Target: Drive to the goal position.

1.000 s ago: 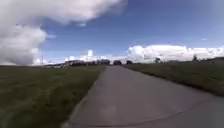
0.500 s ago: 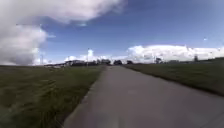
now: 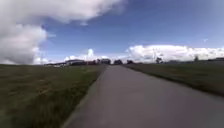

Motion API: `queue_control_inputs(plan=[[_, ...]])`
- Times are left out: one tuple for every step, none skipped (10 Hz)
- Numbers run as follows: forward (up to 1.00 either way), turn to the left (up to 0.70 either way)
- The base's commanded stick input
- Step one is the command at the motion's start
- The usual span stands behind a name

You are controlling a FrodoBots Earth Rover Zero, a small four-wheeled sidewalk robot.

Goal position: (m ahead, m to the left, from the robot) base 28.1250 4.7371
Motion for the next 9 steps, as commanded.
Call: queue_control_inputs(plan=[[0.70,0.00],[0.70,0.00],[0.70,0.00],[0.70,0.00],[0.70,0.00],[0.70,0.00],[0.70,-0.19],[0.70,-0.33],[0.70,-0.27]])
